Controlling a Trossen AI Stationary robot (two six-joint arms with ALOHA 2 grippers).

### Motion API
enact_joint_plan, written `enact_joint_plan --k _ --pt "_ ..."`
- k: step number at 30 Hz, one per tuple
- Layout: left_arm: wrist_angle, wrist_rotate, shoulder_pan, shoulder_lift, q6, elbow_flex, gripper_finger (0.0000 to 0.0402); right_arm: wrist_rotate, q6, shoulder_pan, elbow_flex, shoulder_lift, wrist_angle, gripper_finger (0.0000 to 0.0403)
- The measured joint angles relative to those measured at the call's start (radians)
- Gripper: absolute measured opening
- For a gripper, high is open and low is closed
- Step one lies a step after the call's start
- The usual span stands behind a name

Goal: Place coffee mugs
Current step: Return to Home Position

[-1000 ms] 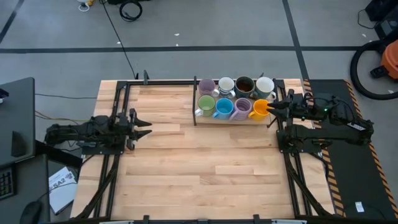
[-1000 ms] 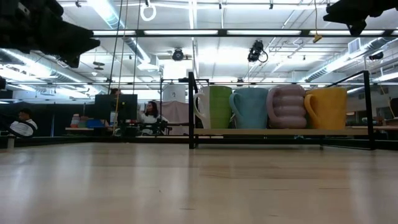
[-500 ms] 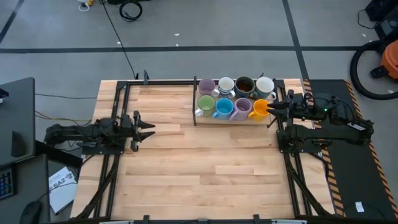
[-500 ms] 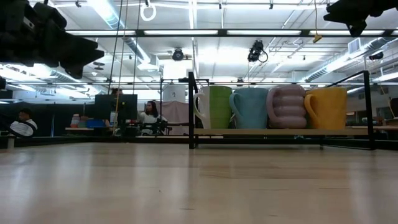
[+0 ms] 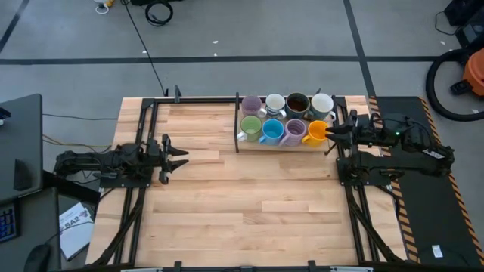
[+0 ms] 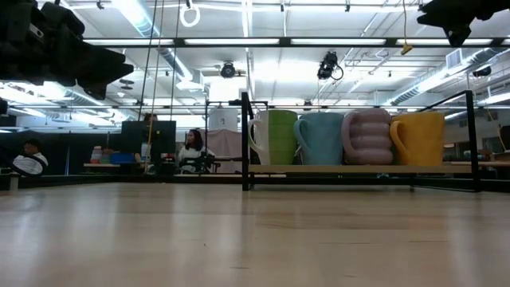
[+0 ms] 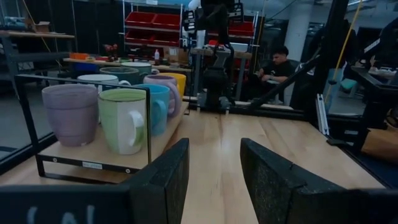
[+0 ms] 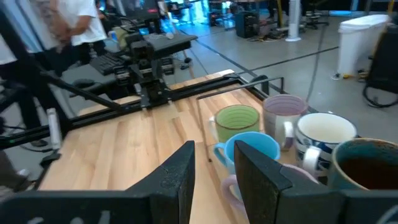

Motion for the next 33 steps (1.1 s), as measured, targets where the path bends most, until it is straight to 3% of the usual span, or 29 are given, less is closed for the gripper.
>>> enact_joint_plan --k 5,13,25,33 --pt "-0.001 0.000 0.000 0.000 -0.005 0.000 0.0151 -0.056 0.001 0.000 -0.047 -0.063 0.017 0.0117" --pt "-0.001 0.000 0.000 0.000 -0.008 0.000 0.0151 -0.053 0.000 0.000 -0.202 -0.190 0.147 0.0117" --pt "-0.002 -0.001 0.000 0.001 -0.007 -0.001 0.0151 -0.056 -0.055 0.000 -0.378 -0.185 0.419 0.0117" --pt "-0.001 -0.001 0.000 0.001 -0.005 -0.001 0.0151 -0.079 -0.056 0.000 -0.485 -0.184 0.506 0.0117"
